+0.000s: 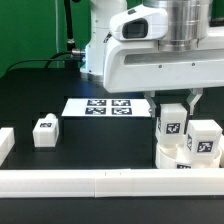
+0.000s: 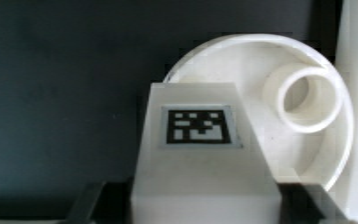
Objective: Assemble stool
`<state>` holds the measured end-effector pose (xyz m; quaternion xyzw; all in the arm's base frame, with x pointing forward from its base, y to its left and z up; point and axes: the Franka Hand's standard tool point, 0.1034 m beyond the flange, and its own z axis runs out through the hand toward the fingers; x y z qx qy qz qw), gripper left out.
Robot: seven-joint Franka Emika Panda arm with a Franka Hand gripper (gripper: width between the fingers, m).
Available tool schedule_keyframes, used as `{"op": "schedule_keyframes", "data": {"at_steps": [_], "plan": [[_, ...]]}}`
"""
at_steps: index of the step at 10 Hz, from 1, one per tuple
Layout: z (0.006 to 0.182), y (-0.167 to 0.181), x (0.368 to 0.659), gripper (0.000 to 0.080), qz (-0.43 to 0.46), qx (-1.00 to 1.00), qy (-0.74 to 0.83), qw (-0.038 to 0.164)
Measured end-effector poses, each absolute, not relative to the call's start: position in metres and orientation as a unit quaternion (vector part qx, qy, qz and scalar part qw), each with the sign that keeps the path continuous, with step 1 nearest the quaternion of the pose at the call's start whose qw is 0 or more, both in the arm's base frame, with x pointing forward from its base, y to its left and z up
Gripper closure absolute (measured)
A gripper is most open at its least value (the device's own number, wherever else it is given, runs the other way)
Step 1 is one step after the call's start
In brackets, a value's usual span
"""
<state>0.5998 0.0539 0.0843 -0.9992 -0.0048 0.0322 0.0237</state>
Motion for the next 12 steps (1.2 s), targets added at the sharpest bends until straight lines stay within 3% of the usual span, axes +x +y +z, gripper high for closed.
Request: {"op": "schedule_keyframes", "data": {"at_steps": [2,8,12], "plan": [[0.0843,0.0541,0.5997,0.0465,0.033,-0.999,0.01,0.023],[0.0838,0.0612,0.5966,0.0465,0.019,-0.93,0.366,0.013],[0.0837,0.06,0.5955,0.0464,0.019,-0.88,0.475,0.012]]}}
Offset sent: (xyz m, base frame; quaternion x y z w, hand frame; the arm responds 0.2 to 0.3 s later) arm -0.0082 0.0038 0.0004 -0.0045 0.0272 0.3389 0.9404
